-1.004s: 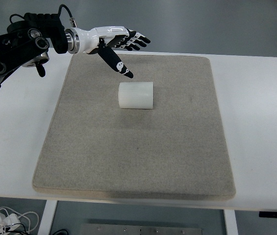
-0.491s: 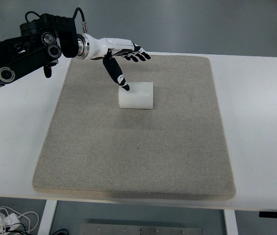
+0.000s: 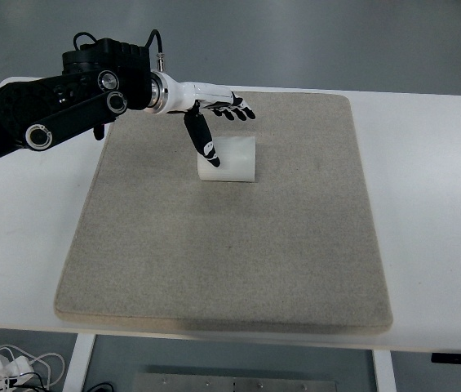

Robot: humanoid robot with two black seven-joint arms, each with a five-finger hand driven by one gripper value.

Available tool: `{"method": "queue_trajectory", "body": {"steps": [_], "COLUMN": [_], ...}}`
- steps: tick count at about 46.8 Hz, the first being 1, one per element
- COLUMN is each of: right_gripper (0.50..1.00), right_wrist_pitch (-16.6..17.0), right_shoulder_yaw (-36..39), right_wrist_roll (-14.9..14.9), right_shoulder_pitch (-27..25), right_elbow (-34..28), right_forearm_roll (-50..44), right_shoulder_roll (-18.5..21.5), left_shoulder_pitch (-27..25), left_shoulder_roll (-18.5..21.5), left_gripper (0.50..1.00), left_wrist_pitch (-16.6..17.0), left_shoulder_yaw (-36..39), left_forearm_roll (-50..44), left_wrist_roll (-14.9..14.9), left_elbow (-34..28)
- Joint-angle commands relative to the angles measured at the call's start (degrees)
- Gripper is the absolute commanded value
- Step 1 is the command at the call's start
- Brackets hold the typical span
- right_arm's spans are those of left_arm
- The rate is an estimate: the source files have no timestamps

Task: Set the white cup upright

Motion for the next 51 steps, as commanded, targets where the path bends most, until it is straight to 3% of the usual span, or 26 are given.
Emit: {"method": "queue_trajectory", "body": {"steps": [1, 39, 49, 51], "right_gripper": [0.952, 0.952, 0.952, 0.952], "right_wrist_pitch": [0.0, 0.0, 0.0, 0.0], "right_shoulder_yaw": [0.0, 0.0, 0.0, 0.0], "right_wrist_roll": [0.0, 0.0, 0.0, 0.0], "right_shoulder_pitch": [0.0, 0.0, 0.0, 0.0], "right_elbow": [-0.01, -0.01, -0.01, -0.01], "right_forearm_roll": [0.0, 0.0, 0.0, 0.0], "right_shoulder_roll": [0.0, 0.0, 0.0, 0.0], "left_shoulder_pitch": [0.12, 2.14, 2.23, 2.23], "left_shoulder_roll": [-0.99, -7.5, -7.59, -7.59], "left_gripper": [0.99, 0.99, 0.969, 0.937], "left_wrist_pitch": [0.12, 0.3, 0.3, 0.3], "left_shoulder_yaw": [0.28, 0.63, 0.63, 0.63], "left_forearm_roll": [0.02, 2.39, 2.48, 2.65], "left_wrist_roll": [0.13, 0.04, 0.04, 0.04], "left_elbow": [1.22, 8.08, 8.17, 8.17]}}
